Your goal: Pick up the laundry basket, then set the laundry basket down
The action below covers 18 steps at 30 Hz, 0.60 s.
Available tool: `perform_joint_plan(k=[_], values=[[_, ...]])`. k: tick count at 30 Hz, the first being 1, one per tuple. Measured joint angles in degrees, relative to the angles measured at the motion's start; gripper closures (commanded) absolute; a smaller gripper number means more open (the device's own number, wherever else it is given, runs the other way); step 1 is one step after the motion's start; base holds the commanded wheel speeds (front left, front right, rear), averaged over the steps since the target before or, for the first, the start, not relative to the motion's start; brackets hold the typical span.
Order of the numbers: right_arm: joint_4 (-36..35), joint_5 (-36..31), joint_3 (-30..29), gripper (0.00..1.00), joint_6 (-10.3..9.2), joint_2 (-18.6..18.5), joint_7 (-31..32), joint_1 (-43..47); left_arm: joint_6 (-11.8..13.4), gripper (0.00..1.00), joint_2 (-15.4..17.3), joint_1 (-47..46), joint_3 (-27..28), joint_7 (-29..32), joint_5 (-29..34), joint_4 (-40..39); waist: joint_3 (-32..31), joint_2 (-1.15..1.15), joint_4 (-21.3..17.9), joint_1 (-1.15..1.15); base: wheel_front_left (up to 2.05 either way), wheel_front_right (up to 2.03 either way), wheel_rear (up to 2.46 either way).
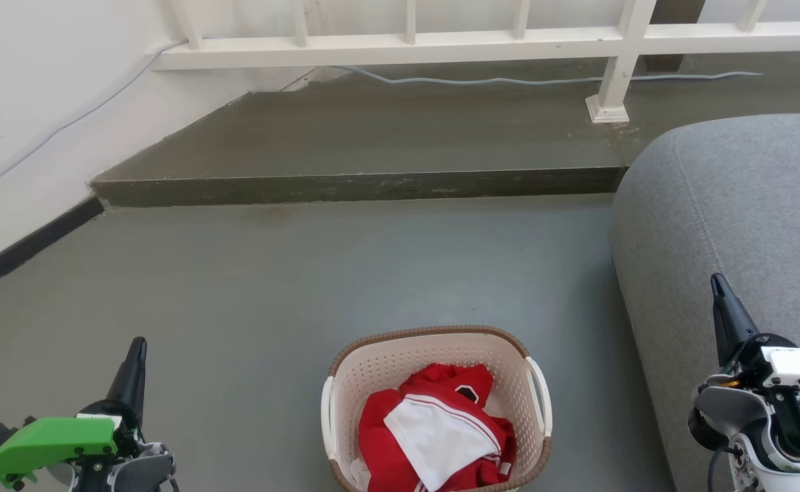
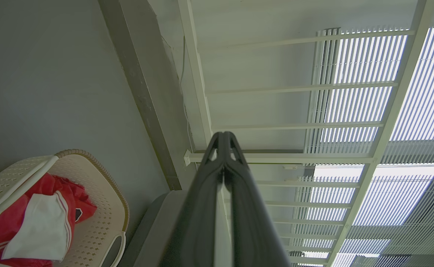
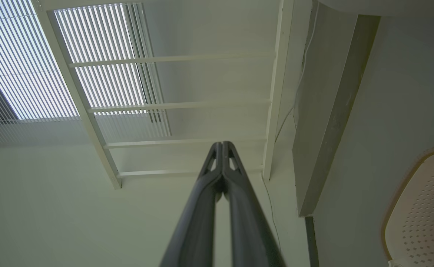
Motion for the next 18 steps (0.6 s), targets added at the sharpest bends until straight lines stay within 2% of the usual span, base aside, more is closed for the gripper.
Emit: perform_joint_plan(k=[18], values=[[0.1, 0.0, 0.0, 1.00, 0.01, 0.0, 0.0, 0.0, 0.0, 1.00, 0.0, 0.0, 0.1, 0.0, 0.0, 0.1, 0.0, 0.00, 0.0, 0.00, 0.00, 0.00, 0.00]])
